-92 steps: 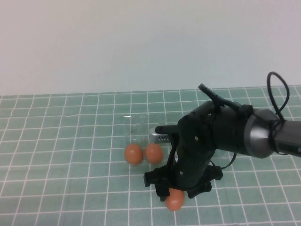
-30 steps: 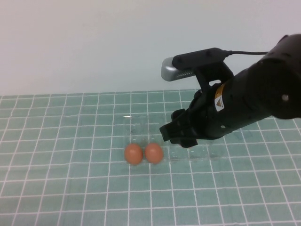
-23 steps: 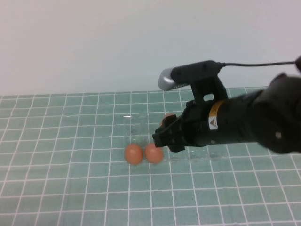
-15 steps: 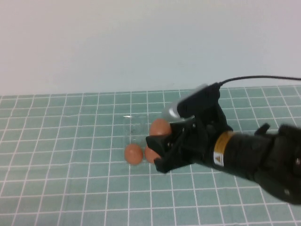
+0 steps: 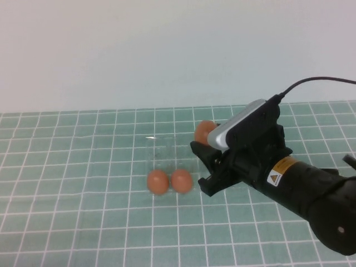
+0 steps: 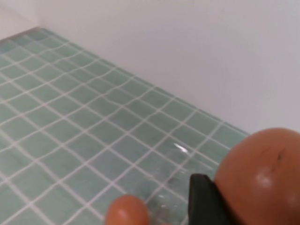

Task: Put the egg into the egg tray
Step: Place the egg in the egg tray

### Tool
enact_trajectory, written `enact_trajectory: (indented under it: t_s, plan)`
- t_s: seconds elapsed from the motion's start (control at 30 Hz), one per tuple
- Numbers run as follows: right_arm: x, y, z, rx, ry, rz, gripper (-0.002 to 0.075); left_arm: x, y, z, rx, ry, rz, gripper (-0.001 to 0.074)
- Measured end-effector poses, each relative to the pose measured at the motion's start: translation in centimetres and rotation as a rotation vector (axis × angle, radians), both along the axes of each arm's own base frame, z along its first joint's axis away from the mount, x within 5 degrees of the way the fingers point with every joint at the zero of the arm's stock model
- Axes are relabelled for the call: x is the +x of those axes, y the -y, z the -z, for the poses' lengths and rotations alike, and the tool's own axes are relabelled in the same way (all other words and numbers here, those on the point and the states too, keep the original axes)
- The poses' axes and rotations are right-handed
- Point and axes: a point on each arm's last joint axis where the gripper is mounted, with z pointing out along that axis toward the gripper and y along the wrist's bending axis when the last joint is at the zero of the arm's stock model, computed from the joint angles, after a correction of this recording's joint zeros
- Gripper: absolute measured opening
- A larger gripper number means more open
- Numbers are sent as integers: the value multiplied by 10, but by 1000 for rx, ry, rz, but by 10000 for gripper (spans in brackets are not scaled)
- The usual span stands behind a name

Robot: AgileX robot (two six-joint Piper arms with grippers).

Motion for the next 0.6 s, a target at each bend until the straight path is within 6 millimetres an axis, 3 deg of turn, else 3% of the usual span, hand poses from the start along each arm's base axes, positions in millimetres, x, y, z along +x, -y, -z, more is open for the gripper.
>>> enact_trajectory:
  t_s: [0.33,0.6]
  plan:
    - [24,2,49,70,-33,224,386,0,0,0,0,0,0,-1]
    - [29,-5,79,105,-32,214,386,0,0,0,0,0,0,-1]
